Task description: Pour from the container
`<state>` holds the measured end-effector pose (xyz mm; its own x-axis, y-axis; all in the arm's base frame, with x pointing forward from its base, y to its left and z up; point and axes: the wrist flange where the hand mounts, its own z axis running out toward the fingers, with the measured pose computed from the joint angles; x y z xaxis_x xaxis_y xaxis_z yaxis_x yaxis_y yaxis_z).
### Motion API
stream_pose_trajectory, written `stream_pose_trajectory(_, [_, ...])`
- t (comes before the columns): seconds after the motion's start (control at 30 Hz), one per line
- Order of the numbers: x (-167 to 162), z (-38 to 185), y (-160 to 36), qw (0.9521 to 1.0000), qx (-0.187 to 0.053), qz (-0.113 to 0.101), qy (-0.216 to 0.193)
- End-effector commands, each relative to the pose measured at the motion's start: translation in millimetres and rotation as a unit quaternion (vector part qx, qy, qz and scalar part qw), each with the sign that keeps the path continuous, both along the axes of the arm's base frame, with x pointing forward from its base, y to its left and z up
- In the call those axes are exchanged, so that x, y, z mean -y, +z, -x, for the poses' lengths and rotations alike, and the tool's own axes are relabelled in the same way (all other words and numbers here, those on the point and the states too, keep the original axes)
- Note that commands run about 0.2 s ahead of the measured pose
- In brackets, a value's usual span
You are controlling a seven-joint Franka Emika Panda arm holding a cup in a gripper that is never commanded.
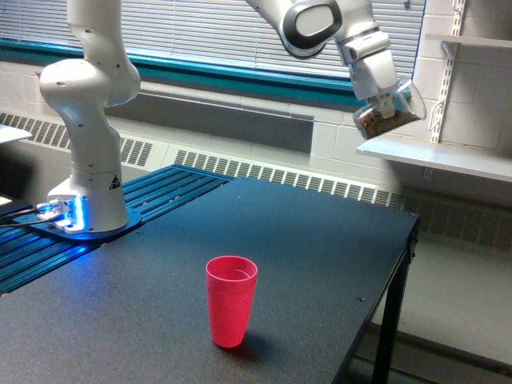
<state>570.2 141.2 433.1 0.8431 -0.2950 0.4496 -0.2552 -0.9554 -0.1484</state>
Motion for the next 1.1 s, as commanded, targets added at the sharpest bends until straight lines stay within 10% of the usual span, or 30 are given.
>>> stream_pose_trajectory(0.03, [42.0, 4.0, 2.7, 0.9993, 0.011, 0.003, -0.035])
stream_pose_trajectory(1.1, [224.1, 92.9, -37.7, 0.9836, -0.009, 0.034, -0.177])
